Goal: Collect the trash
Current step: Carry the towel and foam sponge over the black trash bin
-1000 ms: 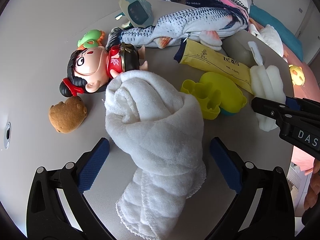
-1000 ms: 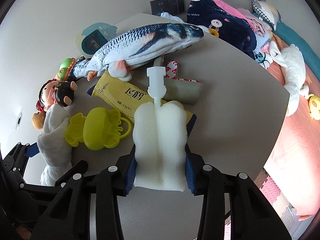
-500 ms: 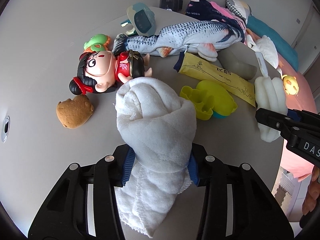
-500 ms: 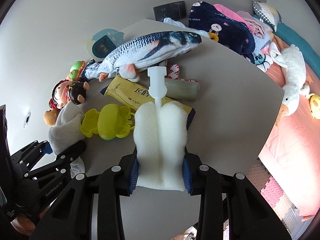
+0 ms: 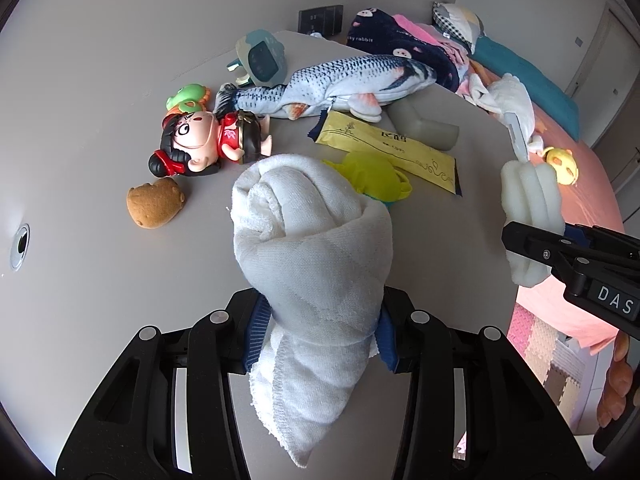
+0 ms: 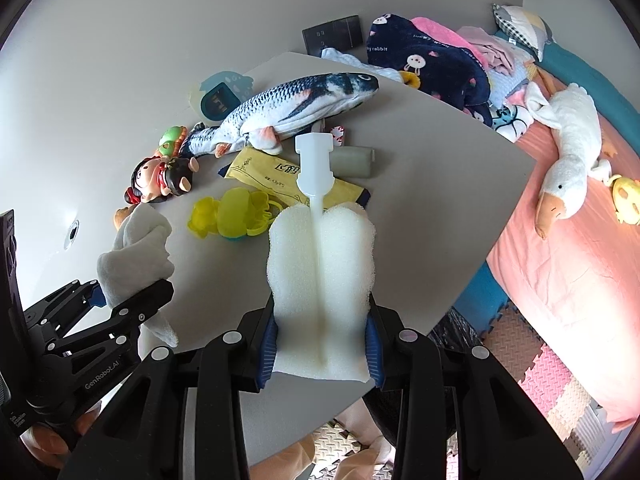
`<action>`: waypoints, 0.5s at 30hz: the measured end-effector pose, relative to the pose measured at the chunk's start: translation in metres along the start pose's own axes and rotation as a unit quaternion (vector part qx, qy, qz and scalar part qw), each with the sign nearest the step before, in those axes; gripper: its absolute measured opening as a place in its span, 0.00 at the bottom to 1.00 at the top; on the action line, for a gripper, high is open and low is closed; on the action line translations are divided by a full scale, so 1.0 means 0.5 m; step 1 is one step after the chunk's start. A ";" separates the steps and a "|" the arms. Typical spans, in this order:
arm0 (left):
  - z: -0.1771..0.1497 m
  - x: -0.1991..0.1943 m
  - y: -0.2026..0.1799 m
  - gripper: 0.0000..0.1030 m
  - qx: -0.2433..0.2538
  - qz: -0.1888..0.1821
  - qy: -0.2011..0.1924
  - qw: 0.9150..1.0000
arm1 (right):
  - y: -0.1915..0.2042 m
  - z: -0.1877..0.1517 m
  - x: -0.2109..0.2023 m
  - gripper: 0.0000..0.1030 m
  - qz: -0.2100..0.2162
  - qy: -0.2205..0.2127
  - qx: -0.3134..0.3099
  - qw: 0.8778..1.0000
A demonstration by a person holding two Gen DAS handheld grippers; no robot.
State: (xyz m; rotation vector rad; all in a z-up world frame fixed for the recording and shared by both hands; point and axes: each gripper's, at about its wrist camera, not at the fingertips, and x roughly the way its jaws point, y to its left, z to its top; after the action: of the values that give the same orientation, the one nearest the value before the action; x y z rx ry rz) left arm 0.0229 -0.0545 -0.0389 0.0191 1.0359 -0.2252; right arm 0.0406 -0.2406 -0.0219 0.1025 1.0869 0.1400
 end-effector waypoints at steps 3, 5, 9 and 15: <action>-0.006 -0.004 -0.021 0.43 0.010 -0.007 0.001 1.000 | -0.014 -0.017 -0.016 0.37 -0.001 -0.001 0.008 1.000; -0.010 -0.007 -0.038 0.43 0.018 -0.011 0.002 1.000 | -0.024 -0.028 -0.026 0.37 -0.002 -0.003 0.012 1.000; -0.019 -0.015 -0.075 0.43 0.036 -0.020 0.000 0.999 | -0.047 -0.049 -0.050 0.37 -0.006 -0.006 0.020 1.000; -0.033 -0.024 -0.134 0.43 0.064 -0.034 -0.001 0.997 | -0.087 -0.080 -0.085 0.37 -0.012 -0.014 0.038 0.999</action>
State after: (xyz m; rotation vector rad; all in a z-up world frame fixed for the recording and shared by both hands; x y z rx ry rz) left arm -0.0101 -0.1158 -0.0312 0.1005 1.0205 -0.3529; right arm -0.0116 -0.2899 -0.0100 0.1583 1.0645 0.0750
